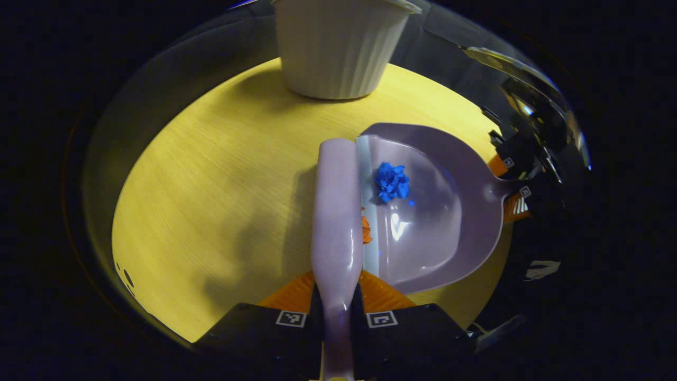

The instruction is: Pick up the small broom and dustpan from the desktop, sweep the trash into the dustpan with the broom, and then empty the trash into the garbage bin.

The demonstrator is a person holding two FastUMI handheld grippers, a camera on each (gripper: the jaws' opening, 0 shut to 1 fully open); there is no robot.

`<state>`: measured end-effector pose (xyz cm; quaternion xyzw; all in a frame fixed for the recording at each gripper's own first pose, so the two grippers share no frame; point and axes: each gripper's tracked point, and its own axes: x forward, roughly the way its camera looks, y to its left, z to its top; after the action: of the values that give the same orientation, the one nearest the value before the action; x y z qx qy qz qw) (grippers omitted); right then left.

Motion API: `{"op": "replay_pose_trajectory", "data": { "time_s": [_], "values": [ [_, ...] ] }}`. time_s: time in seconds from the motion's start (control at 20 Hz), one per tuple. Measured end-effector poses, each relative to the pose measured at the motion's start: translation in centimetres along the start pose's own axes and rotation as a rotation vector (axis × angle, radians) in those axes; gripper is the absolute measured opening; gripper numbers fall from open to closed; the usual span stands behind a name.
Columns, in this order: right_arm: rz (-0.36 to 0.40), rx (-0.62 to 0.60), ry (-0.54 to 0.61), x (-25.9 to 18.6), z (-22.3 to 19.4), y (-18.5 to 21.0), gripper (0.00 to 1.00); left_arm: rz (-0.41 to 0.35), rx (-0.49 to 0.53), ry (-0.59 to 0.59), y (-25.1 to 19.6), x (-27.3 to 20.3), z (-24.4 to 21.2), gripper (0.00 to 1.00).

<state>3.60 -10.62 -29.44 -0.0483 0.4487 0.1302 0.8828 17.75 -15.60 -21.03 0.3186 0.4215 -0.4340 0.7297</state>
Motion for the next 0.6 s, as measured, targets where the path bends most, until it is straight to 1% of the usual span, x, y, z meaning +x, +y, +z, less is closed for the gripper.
{"op": "replay_pose_trajectory", "data": {
  "time_s": [0.05, 0.1, 0.15, 0.2, 0.3, 0.45, 0.5, 0.55, 0.6],
  "values": [
    [-0.008, -0.017, -0.004, -0.2, -0.6, 0.1, 0.35, -0.036, 0.005, 0.006, -1.7, -0.6, -0.4, 0.27],
    [-0.01, -0.027, -0.004, -0.4, -0.9, 0.3, 0.36, -0.056, 0.014, 0.01, -2.9, -1.0, -0.6, 0.3],
    [-0.009, -0.029, -0.002, -0.3, -0.9, 0.3, 0.36, -0.056, 0.023, 0.009, -3.6, -1.3, -0.3, 0.27],
    [-0.01, -0.024, -0.003, -0.3, -0.9, 0.4, 0.35, -0.042, 0.024, 0.002, -4.1, -1.6, -0.1, 0.27],
    [-0.014, -0.009, -0.012, -0.6, -0.7, 0.2, 0.36, 0.003, -0.023, -0.038, -4.5, -2.3, 0.0, 0.27],
    [-0.04, 0.004, -0.039, -1.6, -0.9, -0.3, 0.36, 0.084, -0.161, -0.14, -4.4, -3.9, -0.9, 0.27],
    [-0.05, 0.01, -0.044, -2.0, -0.9, -0.4, 0.35, 0.12, -0.202, -0.182, -4.3, -4.8, -1.3, 0.27],
    [-0.068, 0.023, -0.052, -2.7, -1.0, -0.3, 0.36, 0.169, -0.255, -0.239, -3.7, -5.8, -1.8, 0.3],
    [-0.086, 0.035, -0.058, -3.5, -1.4, -0.4, 0.36, 0.219, -0.312, -0.285, -3.1, -6.2, -2.5, 0.27]
  ]
}}
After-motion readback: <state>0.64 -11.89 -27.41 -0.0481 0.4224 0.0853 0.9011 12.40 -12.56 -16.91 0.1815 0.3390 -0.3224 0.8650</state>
